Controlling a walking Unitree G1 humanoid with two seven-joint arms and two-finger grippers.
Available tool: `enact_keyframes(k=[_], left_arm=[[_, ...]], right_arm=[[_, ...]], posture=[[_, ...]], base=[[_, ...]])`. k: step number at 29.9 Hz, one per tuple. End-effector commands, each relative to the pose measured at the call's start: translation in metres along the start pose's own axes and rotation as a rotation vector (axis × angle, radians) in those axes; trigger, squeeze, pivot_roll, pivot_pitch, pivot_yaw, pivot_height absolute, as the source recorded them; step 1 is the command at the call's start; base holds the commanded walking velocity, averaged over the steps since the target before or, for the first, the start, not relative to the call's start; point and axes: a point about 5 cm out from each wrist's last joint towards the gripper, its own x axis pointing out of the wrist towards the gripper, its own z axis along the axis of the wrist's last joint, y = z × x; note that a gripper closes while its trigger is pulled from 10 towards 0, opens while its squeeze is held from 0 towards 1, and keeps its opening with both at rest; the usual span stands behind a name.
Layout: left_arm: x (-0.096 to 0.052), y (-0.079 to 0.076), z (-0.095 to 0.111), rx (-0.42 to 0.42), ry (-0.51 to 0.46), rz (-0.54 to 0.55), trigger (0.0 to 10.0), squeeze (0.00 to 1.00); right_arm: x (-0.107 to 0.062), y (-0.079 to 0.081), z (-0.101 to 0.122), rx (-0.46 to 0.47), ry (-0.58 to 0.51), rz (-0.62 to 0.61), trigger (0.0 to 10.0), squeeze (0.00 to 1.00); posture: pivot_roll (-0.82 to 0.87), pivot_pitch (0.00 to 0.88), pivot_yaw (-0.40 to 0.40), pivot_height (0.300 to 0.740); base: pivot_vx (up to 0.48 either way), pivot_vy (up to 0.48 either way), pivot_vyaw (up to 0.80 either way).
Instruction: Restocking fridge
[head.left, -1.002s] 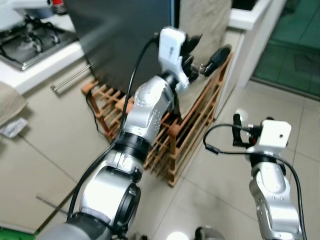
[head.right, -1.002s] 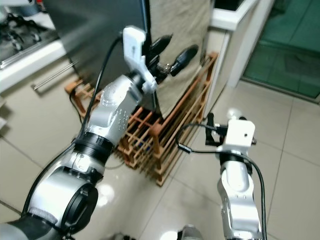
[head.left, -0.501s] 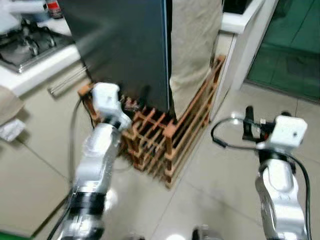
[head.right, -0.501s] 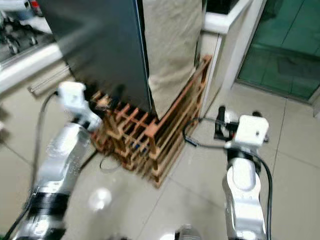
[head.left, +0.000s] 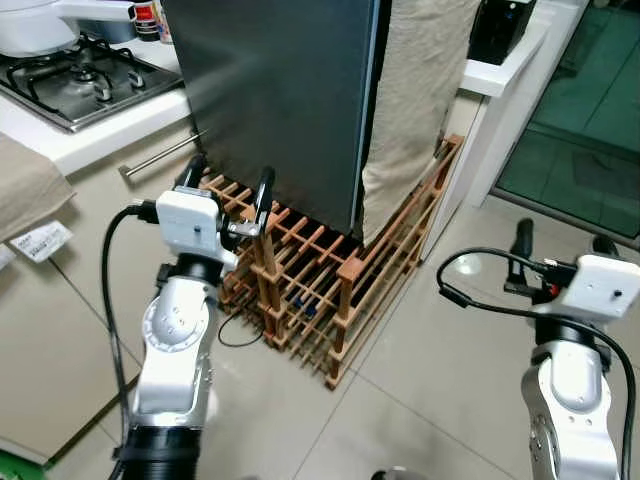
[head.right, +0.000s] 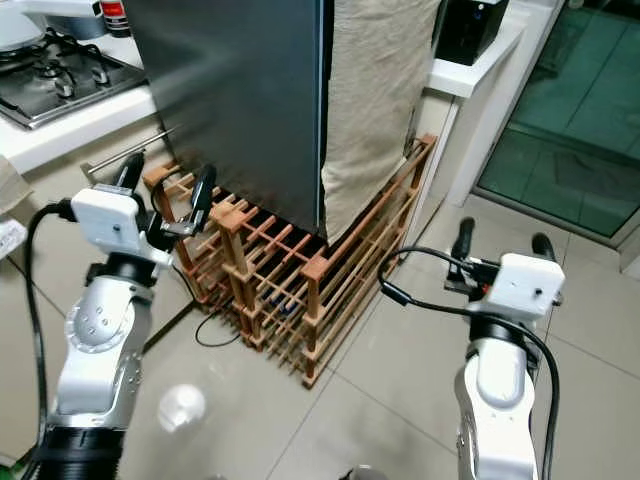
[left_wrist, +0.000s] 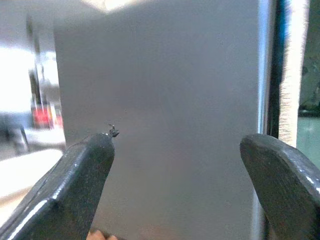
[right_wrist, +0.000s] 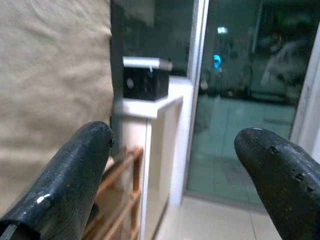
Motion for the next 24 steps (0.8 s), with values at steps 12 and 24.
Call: enact_keyframes(k=[12,24], left_arm=[[0.021,-0.015,0.03,-0.112,-0.101,-0.02,10.0,0.0],[0.022,-0.015,0.035,-0.119,-0.129,0.016,10.0,0.0]], right_arm=[[0.023,0.008,0.052,-0.056,-0.244,0.028,10.0,0.0],[0.03,0.012,0.03,-0.063,-0.129,0.09,10.0,0.0]], posture=[[-0.12,0.0,0.035,0.74],[-0.11,0.0,-0.003,0.74]], base=[[0.221,0.0,0.0],[0.477,0.0,0.0]])
